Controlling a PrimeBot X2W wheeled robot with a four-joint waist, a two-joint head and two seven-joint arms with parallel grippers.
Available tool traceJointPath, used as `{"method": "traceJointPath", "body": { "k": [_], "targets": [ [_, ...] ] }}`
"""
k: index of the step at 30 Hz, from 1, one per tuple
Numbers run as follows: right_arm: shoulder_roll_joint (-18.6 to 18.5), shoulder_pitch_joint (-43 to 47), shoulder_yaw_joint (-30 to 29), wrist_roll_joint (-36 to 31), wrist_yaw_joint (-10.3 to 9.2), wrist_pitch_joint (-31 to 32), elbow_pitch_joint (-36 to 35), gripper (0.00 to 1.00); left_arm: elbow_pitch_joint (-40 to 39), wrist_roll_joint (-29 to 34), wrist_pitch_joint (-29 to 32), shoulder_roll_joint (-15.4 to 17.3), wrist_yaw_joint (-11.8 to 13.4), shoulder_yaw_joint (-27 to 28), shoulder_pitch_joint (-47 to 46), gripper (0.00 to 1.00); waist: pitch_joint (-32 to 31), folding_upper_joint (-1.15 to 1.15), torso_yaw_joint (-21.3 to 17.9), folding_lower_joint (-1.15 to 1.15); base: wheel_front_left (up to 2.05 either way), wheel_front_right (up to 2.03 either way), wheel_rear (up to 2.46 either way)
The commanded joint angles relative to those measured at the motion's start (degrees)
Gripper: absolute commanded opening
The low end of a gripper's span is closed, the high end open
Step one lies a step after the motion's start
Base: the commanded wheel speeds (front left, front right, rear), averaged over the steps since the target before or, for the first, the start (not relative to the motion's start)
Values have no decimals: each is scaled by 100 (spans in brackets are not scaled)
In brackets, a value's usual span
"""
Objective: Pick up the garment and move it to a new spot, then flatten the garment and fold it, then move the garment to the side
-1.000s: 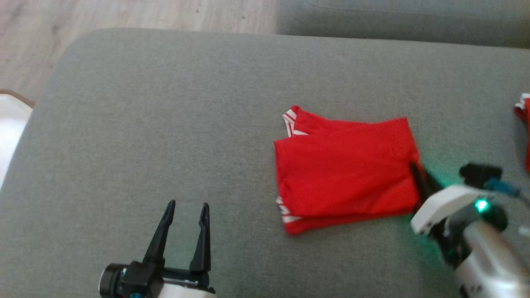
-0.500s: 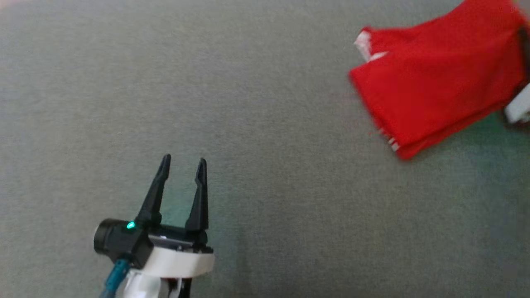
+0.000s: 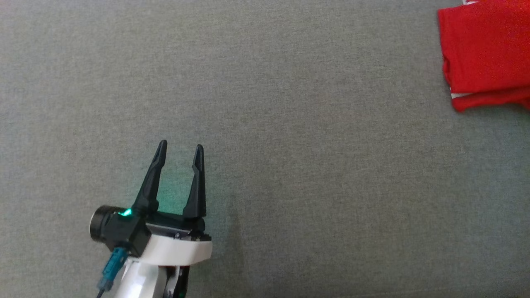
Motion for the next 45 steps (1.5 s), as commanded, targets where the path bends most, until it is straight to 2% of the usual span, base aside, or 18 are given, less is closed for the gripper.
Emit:
{"method": "traceJointPath", "body": {
  "k": [1,5,6,7,8,10,15,22,25,31,33,38,45],
  "targets": [
    [-155,193,-188,-388,-4,-109,-268,100,-115,20,-54,-10,-36,178,-98,100,-53,0,29,0,0,0,0],
    [324,486,-418,-968,-4,-263,-475,100,-17,8,-54,-10,-37,186,-67,100,-264,0,103,0,0,0,0],
    [653,671,-410,-1125,-4,-363,-615,100,29,3,-54,-10,-26,187,-16,100,-418,0,146,0,0,0,0],
    [831,774,-387,-1174,-4,-423,-677,100,52,3,-54,-10,-17,187,16,100,-506,0,172,0,0,0,0],
    [831,774,-387,-1174,-4,-423,-677,100,52,3,-54,-10,-17,187,16,100,-506,0,172,0,0,0,0],
    [1178,1006,-326,-1246,-4,-560,-765,100,103,-1,-54,-10,1,186,93,100,-706,0,233,0,0,0,0],
    [2003,1707,75,-1196,-4,-1115,-903,100,254,-17,-54,-10,76,188,365,100,-1237,0,395,0,0,0,0],
    [2688,2722,944,-917,-4,-2271,-638,100,468,-51,-54,-10,200,165,793,100,-1954,0,653,0,0,0,0],
    [2923,3072,1047,-979,-4,-2470,-720,100,388,-41,-54,-10,284,227,966,100,-2123,0,715,0,0,0,0],
    [3236,3905,828,-1432,-4,-2489,-2197,100,240,-49,-54,-10,302,266,1151,100,-2214,0,784,0,0,0,0],
    [3281,4224,807,-1673,-4,-2490,-2442,100,207,-61,-54,-10,314,303,1188,100,-2250,0,778,0,0,0,0],
    [3356,4683,823,-1700,-4,-2490,-2421,100,173,-47,-54,-10,327,372,1292,100,-2347,0,720,0,0,0,0],
    [3371,4674,765,-1453,-4,-2491,-2330,100,214,-15,-54,-10,305,421,1357,100,-2442,0,607,0,0,0,0]
  ]
}}
